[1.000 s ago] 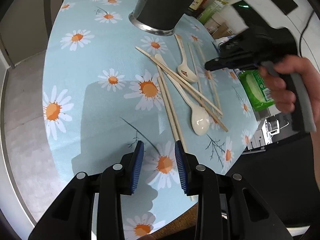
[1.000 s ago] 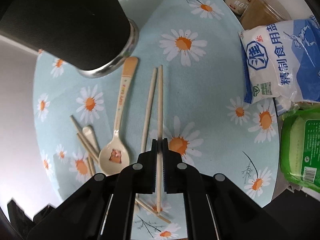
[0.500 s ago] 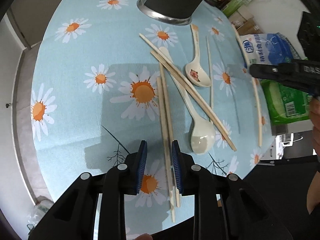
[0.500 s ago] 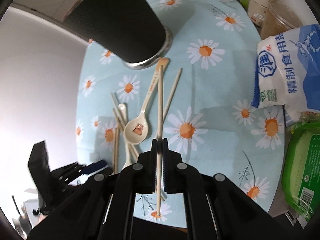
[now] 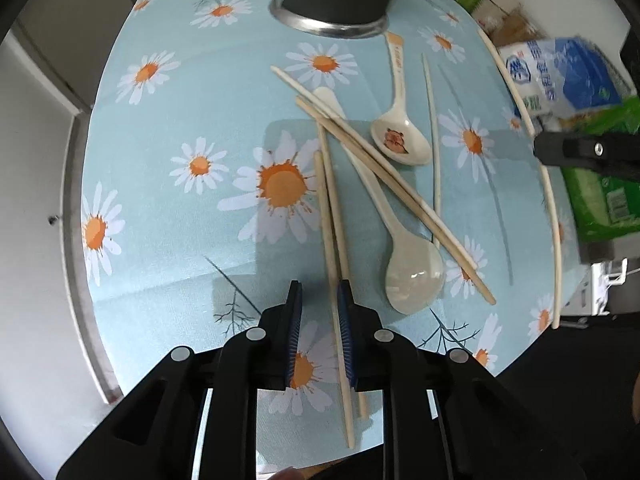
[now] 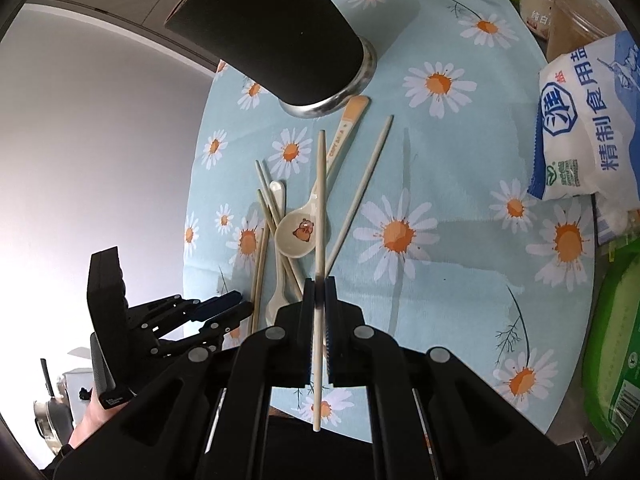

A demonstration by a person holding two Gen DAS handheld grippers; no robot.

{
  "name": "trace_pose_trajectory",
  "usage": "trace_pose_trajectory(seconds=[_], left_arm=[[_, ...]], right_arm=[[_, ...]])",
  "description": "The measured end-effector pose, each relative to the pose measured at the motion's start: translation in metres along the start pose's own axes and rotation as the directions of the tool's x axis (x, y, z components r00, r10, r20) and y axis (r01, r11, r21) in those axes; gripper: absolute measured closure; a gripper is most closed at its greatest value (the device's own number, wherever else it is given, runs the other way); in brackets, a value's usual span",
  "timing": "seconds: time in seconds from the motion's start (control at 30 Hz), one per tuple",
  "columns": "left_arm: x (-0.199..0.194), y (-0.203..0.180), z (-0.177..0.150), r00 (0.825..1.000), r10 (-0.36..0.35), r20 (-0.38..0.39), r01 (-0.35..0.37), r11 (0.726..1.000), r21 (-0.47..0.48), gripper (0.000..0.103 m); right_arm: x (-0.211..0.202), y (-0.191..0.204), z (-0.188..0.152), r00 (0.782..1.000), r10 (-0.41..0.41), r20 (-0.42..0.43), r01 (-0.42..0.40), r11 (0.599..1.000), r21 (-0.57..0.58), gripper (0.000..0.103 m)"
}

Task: Organize utensils
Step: 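Grasp a chopstick with the right tool while the left tool grasps another chopstick, then carry both chopsticks up into the black holder and open both tools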

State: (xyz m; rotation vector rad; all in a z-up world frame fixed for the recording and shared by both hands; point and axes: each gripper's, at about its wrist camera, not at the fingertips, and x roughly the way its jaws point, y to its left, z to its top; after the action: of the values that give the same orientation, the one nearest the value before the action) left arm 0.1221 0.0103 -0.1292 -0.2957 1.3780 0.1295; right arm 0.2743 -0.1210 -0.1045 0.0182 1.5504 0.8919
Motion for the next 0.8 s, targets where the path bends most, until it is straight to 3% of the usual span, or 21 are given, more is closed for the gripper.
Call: trace_pose_trajectory(seconds=[0.13,0.3,0.63,0.8], left_arm=[[0.002,-0.012,0.002,0.998,0.070,-0.003,-0.070,0.997,0.024,0.091],[0.003,-0.016,0.005,0.995,0.097,-0.010,-0.097,0.995,-0.007,0.099],[-0.008,0.015,-0.002,0.999,0.010,0.044,-0.004,0.991,-0.136,0.099],[-0.033,0.026,0.010,0.988,-0.063,0.141,0.085,0.985,-0.152,0.099]], right_arm=[[0.002,-0.002,0.000,1.000,0.022,-0.009,-0.022,1.000,-0.010,0.097],[0.004,-0.006,0.002,0.998,0.052,-0.029,-0.053,0.998,-0.019,0.097],[0.020,-0.002,0.004,0.994,0.068,-0.088,-0.072,0.997,-0.036,0.097],[0.015,0.009,0.000,0.998,0.058,-0.023,-0.059,0.996,-0.060,0.097]])
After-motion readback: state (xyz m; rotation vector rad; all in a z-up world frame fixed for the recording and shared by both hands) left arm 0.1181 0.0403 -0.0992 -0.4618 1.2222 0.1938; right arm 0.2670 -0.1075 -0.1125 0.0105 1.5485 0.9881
